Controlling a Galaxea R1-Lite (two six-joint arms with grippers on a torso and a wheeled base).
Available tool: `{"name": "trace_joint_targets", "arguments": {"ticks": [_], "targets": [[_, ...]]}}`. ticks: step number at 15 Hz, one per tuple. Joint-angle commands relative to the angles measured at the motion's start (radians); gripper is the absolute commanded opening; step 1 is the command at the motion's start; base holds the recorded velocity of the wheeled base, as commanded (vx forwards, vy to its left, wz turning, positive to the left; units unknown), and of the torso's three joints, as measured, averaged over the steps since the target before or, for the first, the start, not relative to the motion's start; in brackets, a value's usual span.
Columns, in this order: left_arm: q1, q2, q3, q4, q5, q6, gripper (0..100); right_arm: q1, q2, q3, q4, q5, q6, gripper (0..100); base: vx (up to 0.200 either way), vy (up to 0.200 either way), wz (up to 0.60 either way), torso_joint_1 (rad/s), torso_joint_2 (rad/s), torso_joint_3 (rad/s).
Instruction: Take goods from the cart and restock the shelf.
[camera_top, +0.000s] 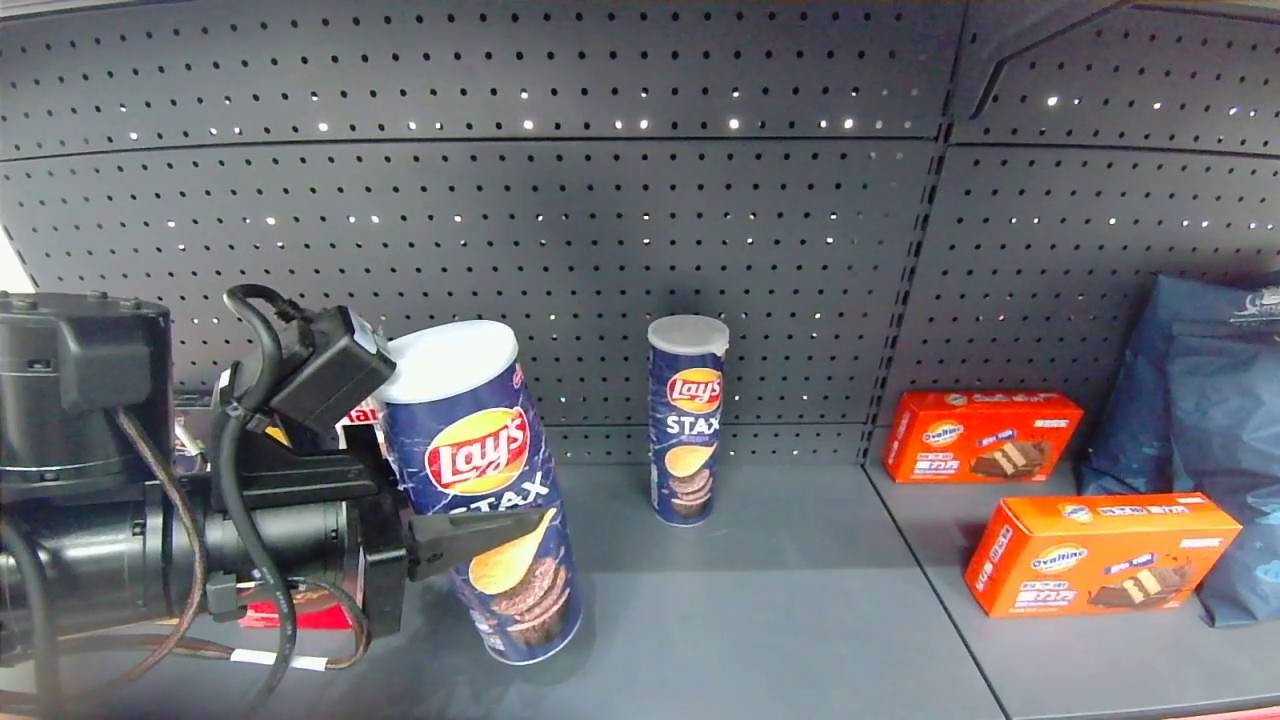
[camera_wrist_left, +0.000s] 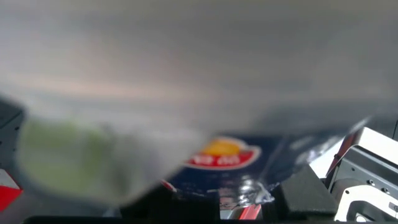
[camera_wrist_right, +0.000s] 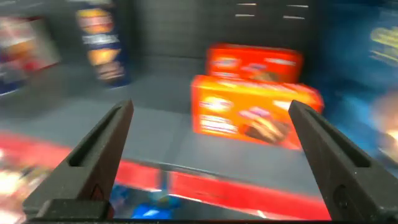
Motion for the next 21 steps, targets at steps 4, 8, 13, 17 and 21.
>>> {"name": "trace_joint_targets", "arguments": {"ticks": [4, 8, 13, 17, 21], "targets": [[0.047, 0.033, -0.01, -0.006, -0.032, 0.0, 0, 0.238, 0.645, -0.326, -0.086, 0.051, -0.124, 100, 0.0, 0.0, 0.0, 0.0, 0.0, 0.0], [0.067, 0.051, -0.002, -0.012, -0.067, 0.006, 0, 0.285, 0.969, -0.441, -0.276, 0.12, -0.127, 100, 0.0, 0.0, 0.0, 0.0, 0.0, 0.0], [0.072, 0.059, -0.01, -0.027, -0.067, 0.003, 0, 0.298, 1.202, -0.565, -0.342, 0.153, -0.134, 100, 0.0, 0.0, 0.0, 0.0, 0.0, 0.0], [0.062, 0.061, -0.011, -0.027, -0.068, 0.003, 0, 0.302, 1.282, -0.576, -0.437, 0.219, -0.134, 100, 0.0, 0.0, 0.0, 0.0, 0.0, 0.0], [0.053, 0.061, -0.01, -0.027, -0.068, 0.003, 0, 0.295, 1.331, -0.577, -0.498, 0.314, -0.134, 100, 0.0, 0.0, 0.0, 0.0, 0.0, 0.0]]}}
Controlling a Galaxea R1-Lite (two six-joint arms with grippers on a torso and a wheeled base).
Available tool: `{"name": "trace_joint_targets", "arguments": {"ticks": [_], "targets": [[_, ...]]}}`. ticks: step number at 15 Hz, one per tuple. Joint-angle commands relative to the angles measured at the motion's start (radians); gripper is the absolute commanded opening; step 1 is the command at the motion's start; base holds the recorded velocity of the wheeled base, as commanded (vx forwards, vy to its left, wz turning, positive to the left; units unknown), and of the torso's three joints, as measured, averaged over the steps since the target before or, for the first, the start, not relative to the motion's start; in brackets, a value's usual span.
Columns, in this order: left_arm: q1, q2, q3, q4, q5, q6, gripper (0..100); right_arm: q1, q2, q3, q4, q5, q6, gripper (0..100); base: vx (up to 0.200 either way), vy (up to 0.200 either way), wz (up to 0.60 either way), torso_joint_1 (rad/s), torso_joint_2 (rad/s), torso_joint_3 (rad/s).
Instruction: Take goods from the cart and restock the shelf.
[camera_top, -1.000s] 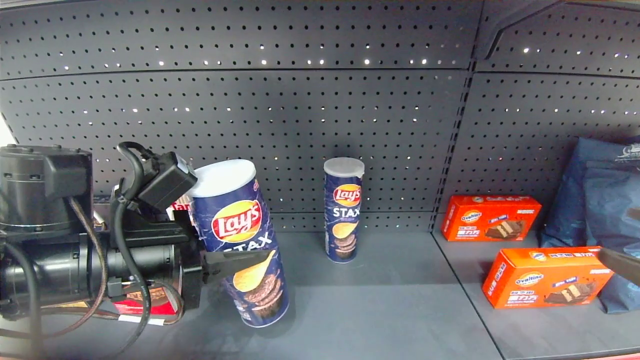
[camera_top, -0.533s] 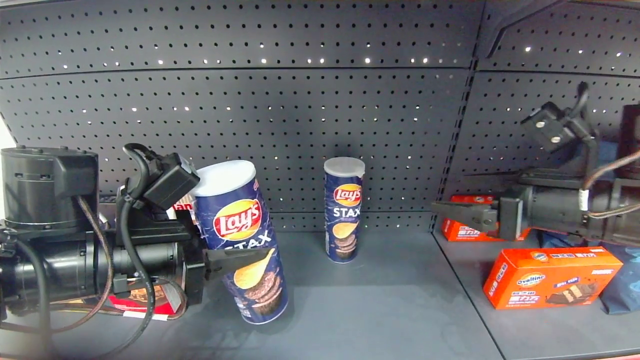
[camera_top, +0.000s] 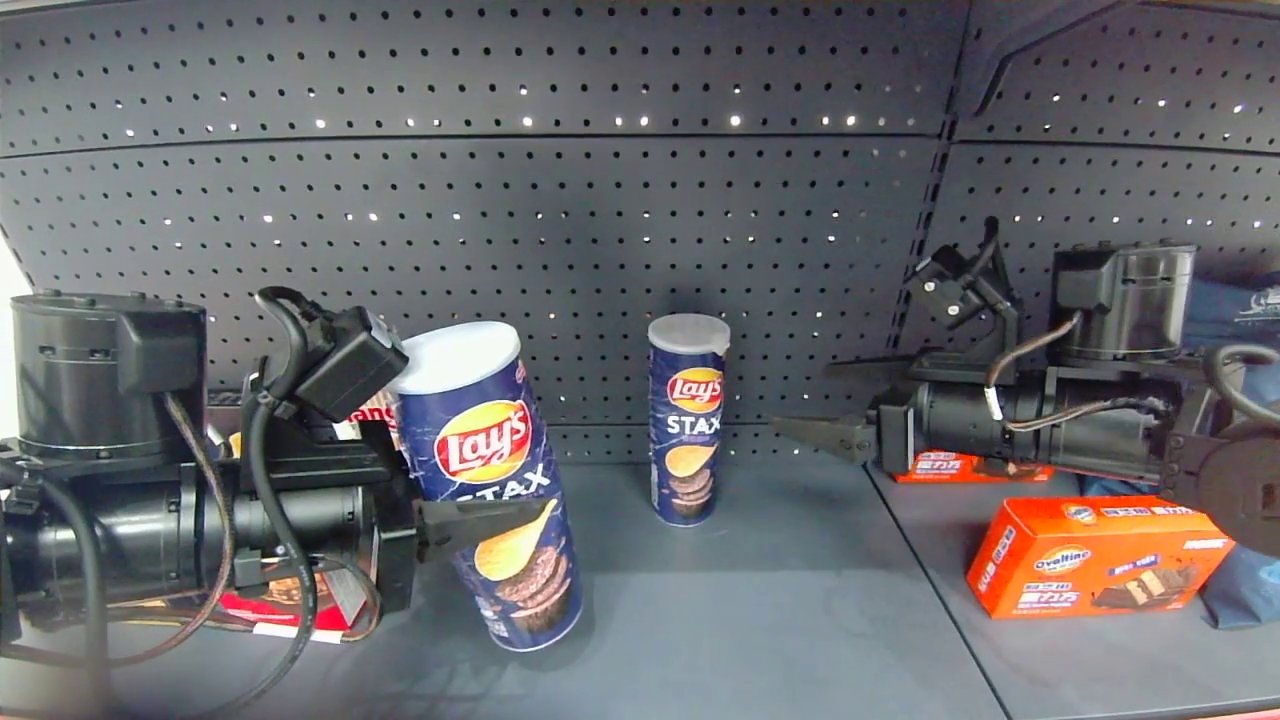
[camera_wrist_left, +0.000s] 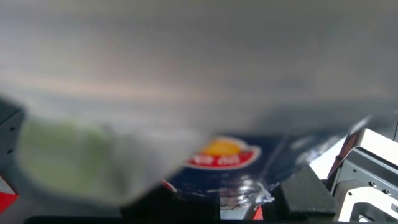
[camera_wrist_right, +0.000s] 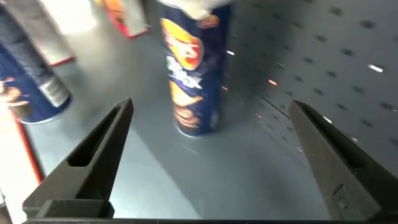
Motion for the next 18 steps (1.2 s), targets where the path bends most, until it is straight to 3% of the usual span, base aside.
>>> {"name": "trace_joint_targets", "arguments": {"ticks": [1, 5, 18], "targets": [[-0.001, 0.001, 0.002, -0.001, 0.0, 0.0, 0, -0.011, 0.047, -0.002, -0.032, 0.05, 0.0, 100, 0.0, 0.0, 0.0, 0.0, 0.0, 0.0], [-0.001, -0.002, -0.003, -0.001, 0.0, 0.0, 0, -0.04, 0.134, -0.038, -0.132, 0.203, 0.0, 100, 0.0, 0.0, 0.0, 0.0, 0.0, 0.0], [-0.001, 0.004, -0.015, -0.001, -0.001, 0.0, 0, -0.039, 0.349, -0.183, -0.197, 0.295, -0.002, 100, 0.0, 0.0, 0.0, 0.0, 0.0, 0.0]]}}
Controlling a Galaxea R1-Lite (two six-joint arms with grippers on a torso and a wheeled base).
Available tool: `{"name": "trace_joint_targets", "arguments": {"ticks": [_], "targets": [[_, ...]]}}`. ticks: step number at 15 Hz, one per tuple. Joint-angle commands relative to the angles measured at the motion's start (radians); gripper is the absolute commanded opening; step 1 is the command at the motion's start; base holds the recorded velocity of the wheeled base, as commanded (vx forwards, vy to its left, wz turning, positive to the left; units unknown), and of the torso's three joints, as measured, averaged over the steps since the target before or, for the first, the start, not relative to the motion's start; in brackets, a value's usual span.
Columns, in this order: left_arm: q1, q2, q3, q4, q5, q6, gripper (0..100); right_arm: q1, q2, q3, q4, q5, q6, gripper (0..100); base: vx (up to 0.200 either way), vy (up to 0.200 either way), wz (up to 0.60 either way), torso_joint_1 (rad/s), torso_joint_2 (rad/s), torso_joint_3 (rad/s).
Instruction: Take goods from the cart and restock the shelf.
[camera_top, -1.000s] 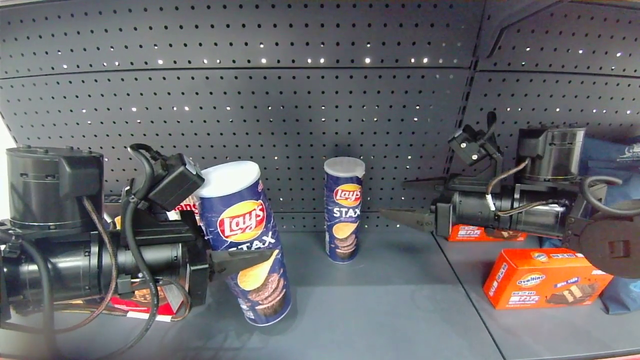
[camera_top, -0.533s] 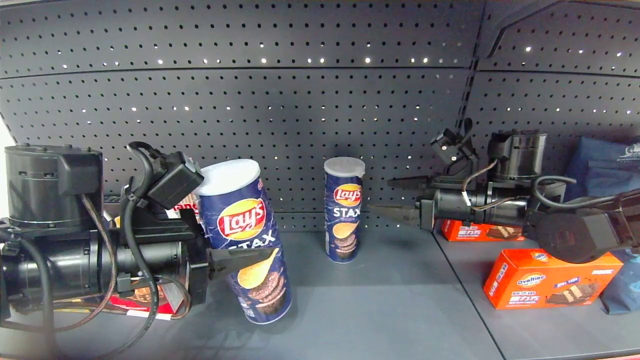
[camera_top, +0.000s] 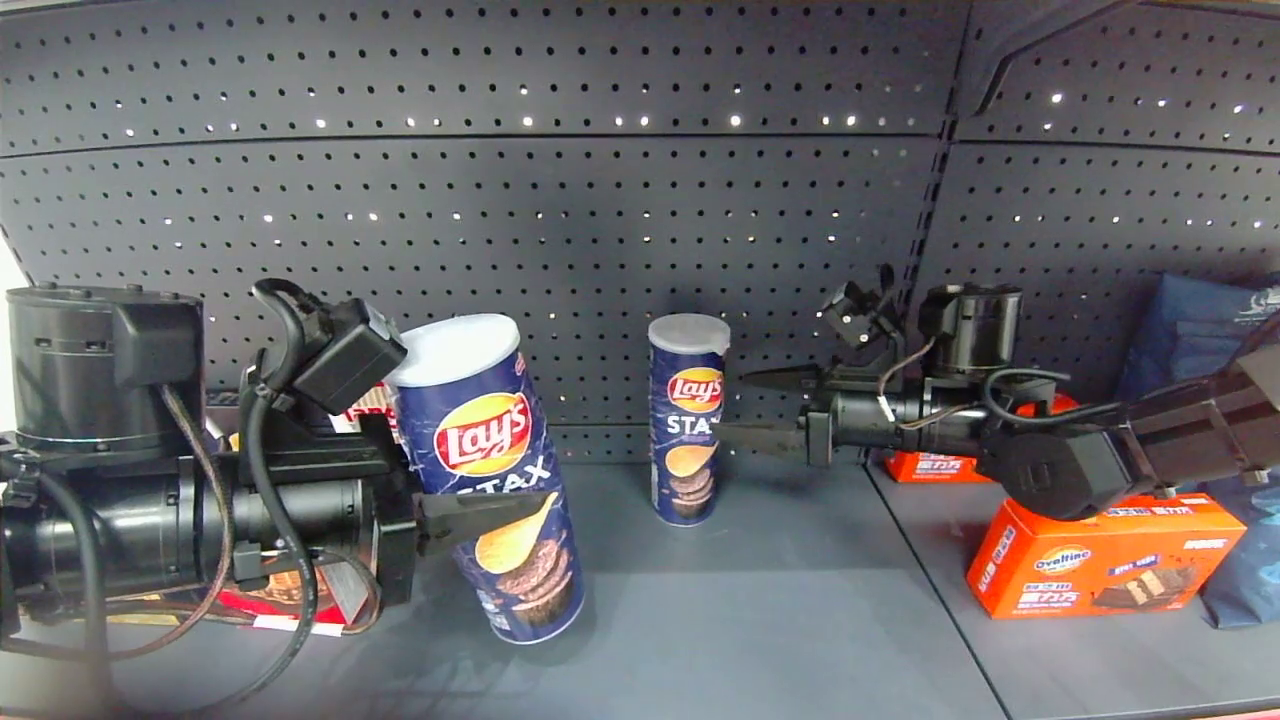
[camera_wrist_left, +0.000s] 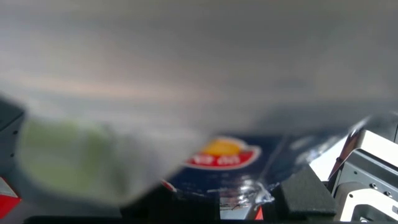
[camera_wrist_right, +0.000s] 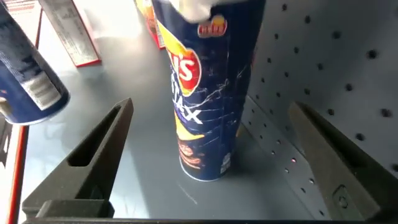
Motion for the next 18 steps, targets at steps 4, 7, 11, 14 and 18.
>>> {"name": "trace_joint_targets", "arguments": {"ticks": [4, 7, 11, 14, 18], "targets": [[0.004, 0.009, -0.003, 0.0, 0.002, 0.0, 0, 0.012, 0.092, -0.06, -0.002, 0.008, -0.005, 100, 0.0, 0.0, 0.0, 0.0, 0.0, 0.0], [0.004, 0.012, -0.001, 0.0, 0.002, 0.0, 0, 0.02, 0.122, -0.071, -0.002, 0.013, -0.012, 100, 0.0, 0.0, 0.0, 0.0, 0.0, 0.0], [0.005, 0.011, 0.006, 0.0, 0.002, 0.0, 0, 0.034, 0.138, -0.078, -0.012, 0.022, -0.012, 100, 0.0, 0.0, 0.0, 0.0, 0.0, 0.0], [0.007, 0.012, 0.0, 0.0, 0.002, 0.0, 0, 0.049, 0.183, -0.121, -0.014, 0.022, -0.012, 100, 0.0, 0.0, 0.0, 0.0, 0.0, 0.0], [0.007, 0.011, 0.002, 0.0, 0.002, 0.0, 0, 0.06, 0.224, -0.174, -0.012, 0.021, -0.012, 100, 0.0, 0.0, 0.0, 0.0, 0.0, 0.0]]}}
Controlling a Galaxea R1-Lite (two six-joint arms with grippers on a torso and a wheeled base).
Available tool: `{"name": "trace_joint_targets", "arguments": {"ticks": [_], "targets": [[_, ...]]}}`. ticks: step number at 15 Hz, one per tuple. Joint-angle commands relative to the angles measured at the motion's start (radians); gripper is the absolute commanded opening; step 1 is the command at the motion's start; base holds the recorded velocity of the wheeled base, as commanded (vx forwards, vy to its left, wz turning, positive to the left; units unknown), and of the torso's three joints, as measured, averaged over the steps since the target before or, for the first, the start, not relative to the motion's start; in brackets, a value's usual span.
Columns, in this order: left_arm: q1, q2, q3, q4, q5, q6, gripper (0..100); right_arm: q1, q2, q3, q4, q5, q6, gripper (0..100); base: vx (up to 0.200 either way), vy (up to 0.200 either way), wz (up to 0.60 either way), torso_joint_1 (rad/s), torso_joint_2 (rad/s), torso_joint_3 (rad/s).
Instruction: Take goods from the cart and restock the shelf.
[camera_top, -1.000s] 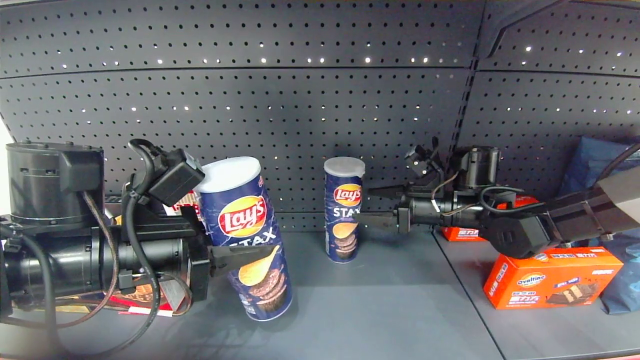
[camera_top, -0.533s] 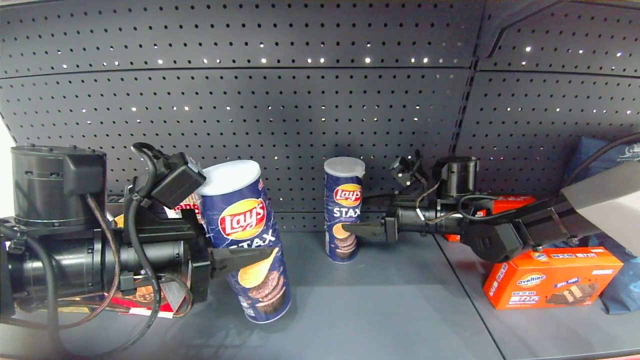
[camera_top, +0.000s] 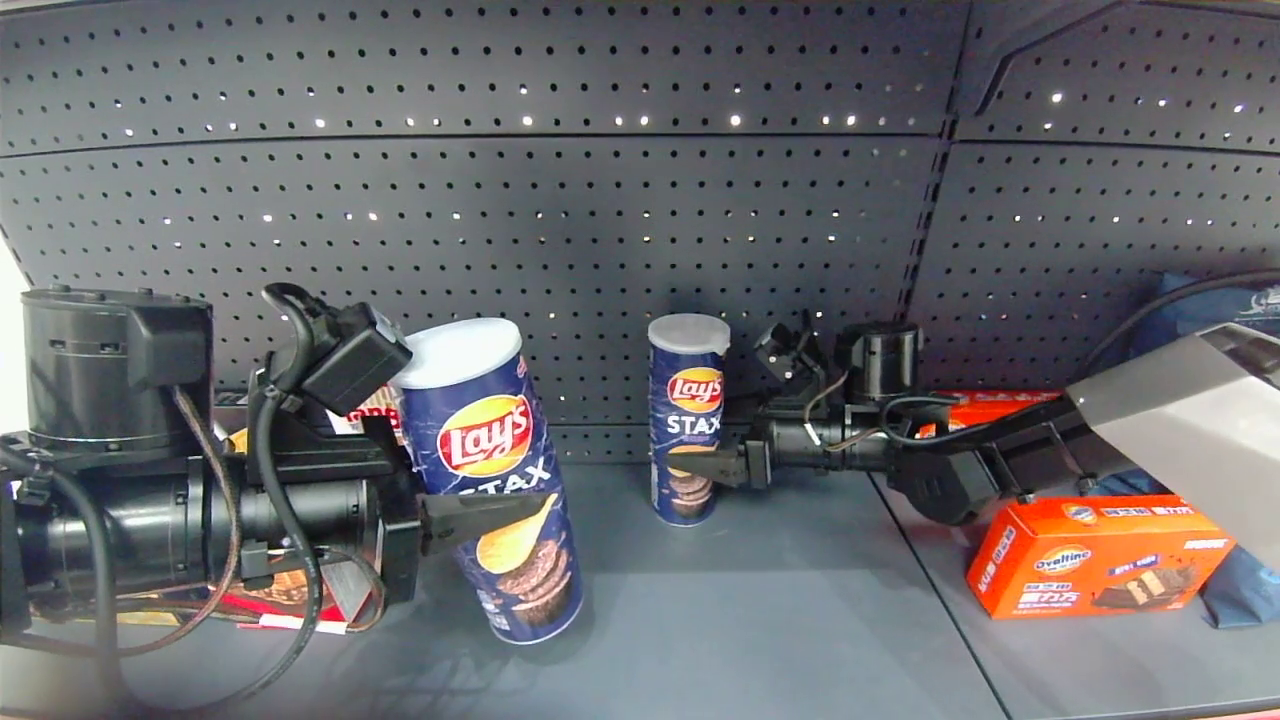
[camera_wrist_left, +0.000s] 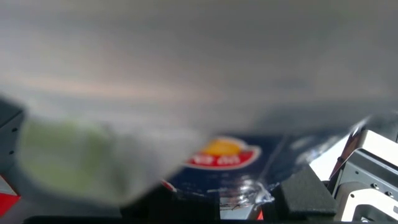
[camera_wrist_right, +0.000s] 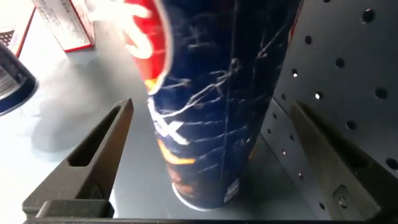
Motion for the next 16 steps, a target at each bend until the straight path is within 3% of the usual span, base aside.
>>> {"name": "trace_joint_targets", "arguments": {"ticks": [1, 7, 8, 11, 16], "targets": [[0.001, -0.002, 0.005, 0.0, 0.0, 0.0, 0, 0.011, 0.036, -0.031, 0.0, -0.003, 0.0, 100, 0.0, 0.0, 0.0, 0.0, 0.0, 0.0], [0.001, -0.005, 0.008, 0.0, 0.005, 0.0, 0, 0.023, 0.079, -0.068, -0.009, 0.009, 0.0, 100, 0.0, 0.0, 0.0, 0.0, 0.0, 0.0], [0.003, -0.005, 0.011, 0.0, 0.005, 0.0, 0, 0.025, 0.086, -0.056, -0.063, -0.002, 0.001, 0, 0.0, 0.0, 0.0, 0.0, 0.0, 0.0], [0.001, -0.005, 0.011, 0.0, 0.005, 0.0, 0, 0.025, 0.069, 0.009, -0.129, -0.002, 0.006, 0, 0.0, 0.0, 0.0, 0.0, 0.0, 0.0], [0.001, -0.006, 0.042, 0.0, 0.005, 0.0, 0, 0.038, -0.035, 0.059, -0.121, -0.005, 0.021, 0, 0.0, 0.0, 0.0, 0.0, 0.0, 0.0]]}}
